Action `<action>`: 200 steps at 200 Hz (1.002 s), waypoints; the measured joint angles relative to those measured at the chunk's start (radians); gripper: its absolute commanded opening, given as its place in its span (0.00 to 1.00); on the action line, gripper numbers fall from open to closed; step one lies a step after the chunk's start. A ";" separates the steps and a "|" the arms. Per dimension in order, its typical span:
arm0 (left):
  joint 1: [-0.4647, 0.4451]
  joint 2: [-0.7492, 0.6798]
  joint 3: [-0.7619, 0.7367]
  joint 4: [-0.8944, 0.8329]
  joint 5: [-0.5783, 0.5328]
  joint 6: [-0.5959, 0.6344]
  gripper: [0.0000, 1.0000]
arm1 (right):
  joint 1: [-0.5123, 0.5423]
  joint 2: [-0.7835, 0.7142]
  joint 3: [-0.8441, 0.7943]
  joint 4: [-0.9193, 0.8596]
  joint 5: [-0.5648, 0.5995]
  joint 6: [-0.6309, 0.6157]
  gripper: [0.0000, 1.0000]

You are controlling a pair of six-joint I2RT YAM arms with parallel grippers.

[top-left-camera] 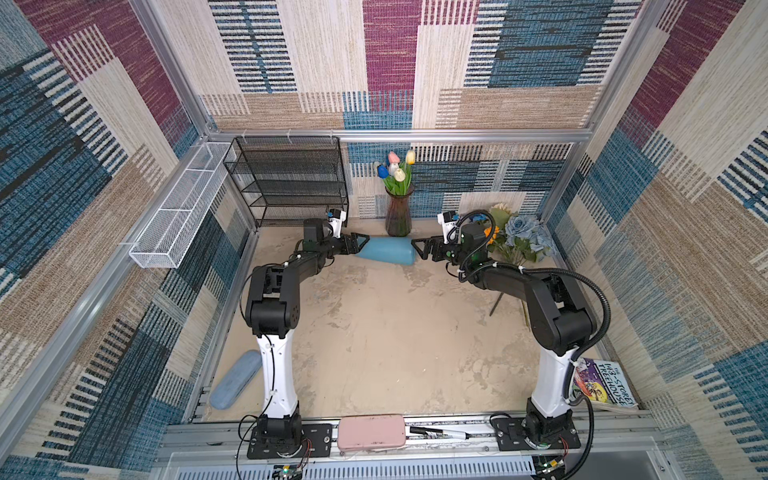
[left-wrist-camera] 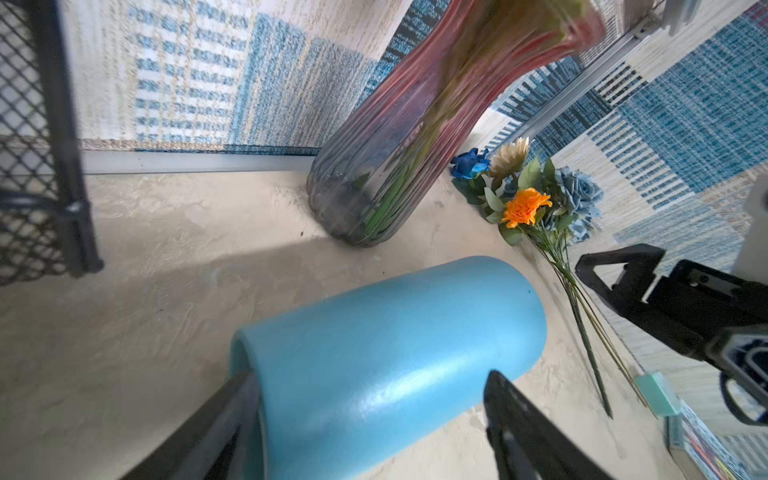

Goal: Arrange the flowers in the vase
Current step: 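Grasp the lying teal vase, left gripper at open end, right at base, then lift the teal vase upright with the left gripper while the right gripper draws back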

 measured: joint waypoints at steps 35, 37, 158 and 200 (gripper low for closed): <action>0.002 0.062 0.061 -0.111 0.057 -0.015 0.80 | 0.000 0.001 -0.023 0.020 -0.012 0.022 1.00; 0.001 0.062 0.060 -0.117 0.057 -0.016 0.80 | -0.001 0.001 -0.024 0.022 -0.012 0.023 1.00; -0.023 0.114 0.087 -0.067 0.234 -0.127 0.22 | -0.001 0.059 -0.047 0.091 -0.100 0.047 0.97; -0.023 0.110 0.076 -0.022 0.253 -0.153 0.12 | -0.001 0.030 -0.070 0.100 -0.099 0.046 0.97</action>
